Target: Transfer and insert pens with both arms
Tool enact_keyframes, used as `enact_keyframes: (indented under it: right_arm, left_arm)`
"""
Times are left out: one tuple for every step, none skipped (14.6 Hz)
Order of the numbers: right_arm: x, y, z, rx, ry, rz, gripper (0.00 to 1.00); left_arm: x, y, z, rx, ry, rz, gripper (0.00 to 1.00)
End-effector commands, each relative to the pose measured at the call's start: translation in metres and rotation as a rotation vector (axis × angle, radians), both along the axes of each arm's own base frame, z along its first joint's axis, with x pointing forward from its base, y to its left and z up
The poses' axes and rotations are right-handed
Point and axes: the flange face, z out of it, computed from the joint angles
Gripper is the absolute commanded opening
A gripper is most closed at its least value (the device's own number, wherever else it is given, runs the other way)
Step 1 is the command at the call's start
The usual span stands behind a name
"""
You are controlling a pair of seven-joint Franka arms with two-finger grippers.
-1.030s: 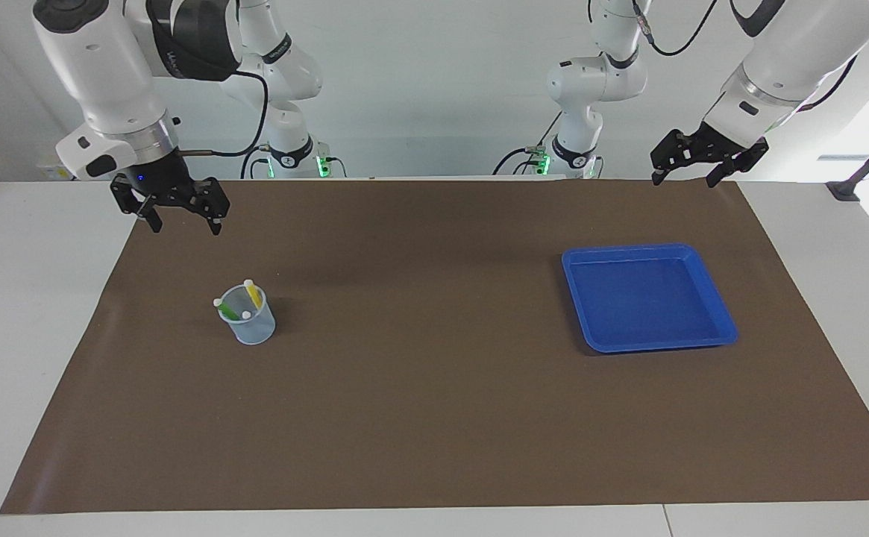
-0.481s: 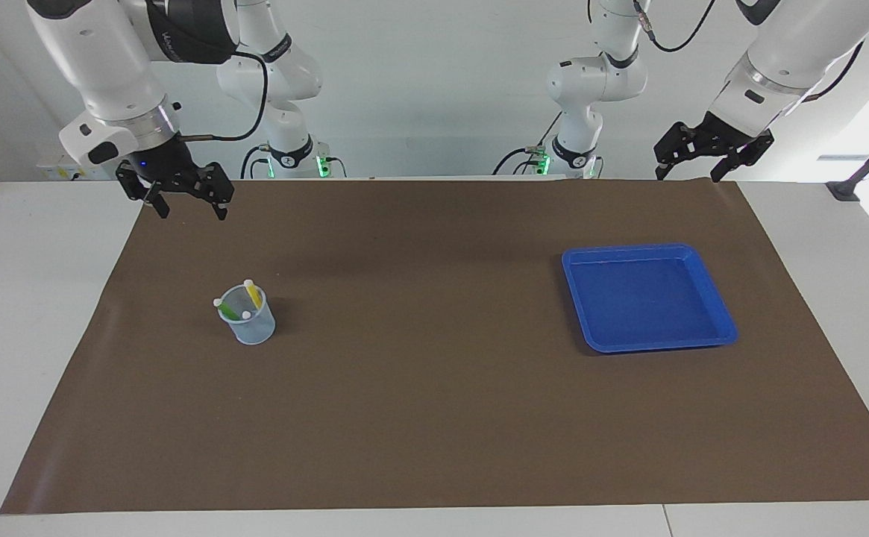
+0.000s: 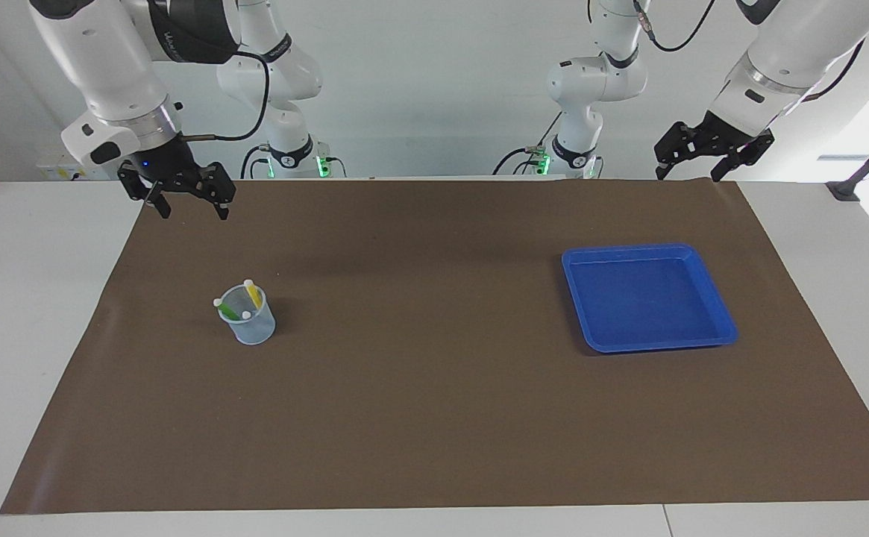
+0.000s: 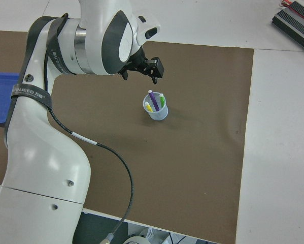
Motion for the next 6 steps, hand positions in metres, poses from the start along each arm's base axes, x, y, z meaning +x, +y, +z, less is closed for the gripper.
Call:
enact_keyframes:
  right_arm:
    - [-0.0028,0.0026,0.0020,0.020,0.001,-0.019,1.00]
    - [-0.0029,0.0001,0.0013,0.020,0.002,-0.022,1.00]
    - [-0.0031,-0.0008,0.0011,0.020,0.004,-0.024,1.00]
    - [-0.0032,0.0001,-0.0003,0.020,0.007,-0.022,1.00]
    - [-0.0037,0.0009,-0.0002,0.020,0.007,-0.022,1.00]
    - [-0.0034,0.0009,0.0000,0.020,0.004,-0.022,1.00]
  left_arm:
    - [-0.0048,0.0066,0.0062,0.020,-0.018,-0.004,1.00]
    - [-0.0047,0.0074,0.0062,0.020,-0.018,-0.002,1.00]
    - [-0.0052,0.0074,0.0057,0.020,-0.016,-0.002,1.00]
    - [-0.0060,0.0082,0.0039,0.021,-0.012,-0.001,1.00]
    - [-0.0074,0.0082,0.0042,0.022,-0.012,0.001,1.00]
    - [-0.0082,0.0090,0.0031,0.022,-0.009,0.002,1.00]
